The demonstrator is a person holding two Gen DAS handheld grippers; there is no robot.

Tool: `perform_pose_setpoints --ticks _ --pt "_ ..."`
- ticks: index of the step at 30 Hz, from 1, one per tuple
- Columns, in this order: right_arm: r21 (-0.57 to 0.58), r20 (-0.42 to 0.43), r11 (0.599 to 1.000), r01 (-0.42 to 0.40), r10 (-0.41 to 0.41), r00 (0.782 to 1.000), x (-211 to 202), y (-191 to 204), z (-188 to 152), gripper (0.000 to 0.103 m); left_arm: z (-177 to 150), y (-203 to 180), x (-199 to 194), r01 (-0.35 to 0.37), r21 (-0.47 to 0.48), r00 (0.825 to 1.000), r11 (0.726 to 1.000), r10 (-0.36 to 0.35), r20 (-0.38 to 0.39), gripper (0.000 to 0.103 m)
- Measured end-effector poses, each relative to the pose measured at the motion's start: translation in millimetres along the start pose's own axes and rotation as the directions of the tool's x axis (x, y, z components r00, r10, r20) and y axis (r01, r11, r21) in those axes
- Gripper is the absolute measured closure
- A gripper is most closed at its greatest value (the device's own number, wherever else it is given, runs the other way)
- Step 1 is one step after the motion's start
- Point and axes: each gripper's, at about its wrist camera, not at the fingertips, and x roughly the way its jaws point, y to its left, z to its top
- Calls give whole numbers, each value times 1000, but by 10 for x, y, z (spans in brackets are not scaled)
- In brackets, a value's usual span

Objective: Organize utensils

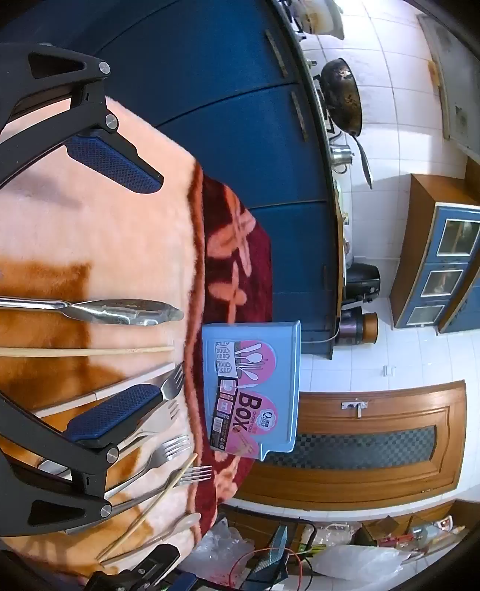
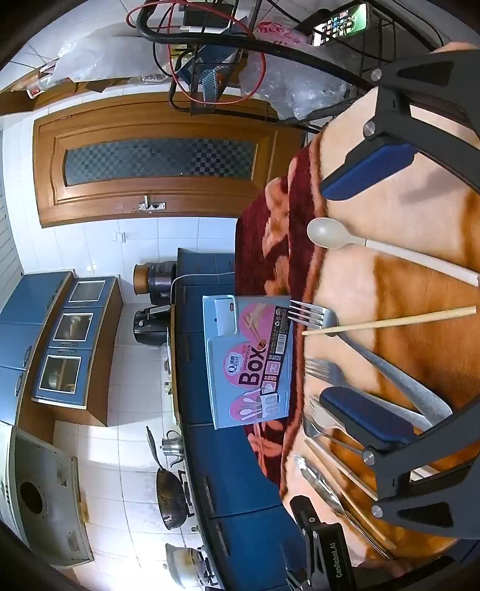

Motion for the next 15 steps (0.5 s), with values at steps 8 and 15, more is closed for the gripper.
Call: perform_pose_setpoints --ticks 8,15 --pt "1 -2 1000 0 0 1000 4 2 -1 0 0 -2 -2 -4 5 1000 1000 3 5 0" --pt "1 -3 1000 -1 1 1000 6 0 -1 0 0 -1 -1 -4 5 1000 1000 4 5 0"
